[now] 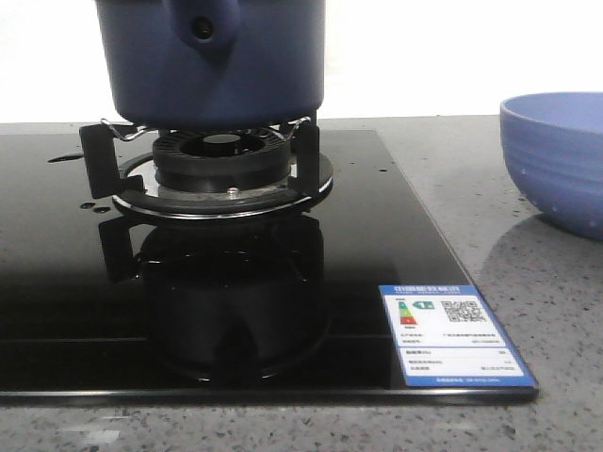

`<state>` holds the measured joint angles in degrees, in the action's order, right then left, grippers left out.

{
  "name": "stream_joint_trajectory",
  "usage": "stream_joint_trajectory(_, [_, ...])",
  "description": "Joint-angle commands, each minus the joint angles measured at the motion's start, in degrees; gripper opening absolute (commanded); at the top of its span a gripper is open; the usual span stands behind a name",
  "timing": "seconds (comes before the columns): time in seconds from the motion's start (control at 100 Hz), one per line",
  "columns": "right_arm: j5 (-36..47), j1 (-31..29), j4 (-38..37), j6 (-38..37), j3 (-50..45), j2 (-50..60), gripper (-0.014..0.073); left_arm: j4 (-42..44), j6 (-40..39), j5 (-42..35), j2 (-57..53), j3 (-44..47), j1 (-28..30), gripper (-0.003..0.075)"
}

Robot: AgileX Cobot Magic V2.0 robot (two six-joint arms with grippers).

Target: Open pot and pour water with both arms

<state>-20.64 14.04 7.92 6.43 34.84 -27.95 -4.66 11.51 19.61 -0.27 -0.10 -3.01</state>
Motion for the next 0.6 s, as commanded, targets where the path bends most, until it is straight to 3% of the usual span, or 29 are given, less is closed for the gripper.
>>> stream_joint_trajectory(0.0, [4.5, 0.1, 0.0, 0.5, 1.4, 0.0, -0.0064, -0.2, -0.6, -2.3, -1.5, 2.0, 0.2, -0.002])
stream_joint_trajectory(0.36, [6.6, 1.0, 0.0, 0.5, -4.1, 3.2, -0.0064, -0.2, -0.6, -2.3, -1.5, 2.0, 0.2, -0.002])
stream_joint_trajectory(0.47, [14.2, -1.0, -1.0, -0.6, -12.1, 7.9, -0.0064, -0.2, -0.6, -2.3, -1.5, 2.0, 0.2, -0.002])
stream_joint_trajectory(0.59, [24.3, -4.8, -8.9, -6.4, -22.1, 13.4, -0.0064, -0.2, -0.6, -2.3, -1.5, 2.0, 0.2, -0.002])
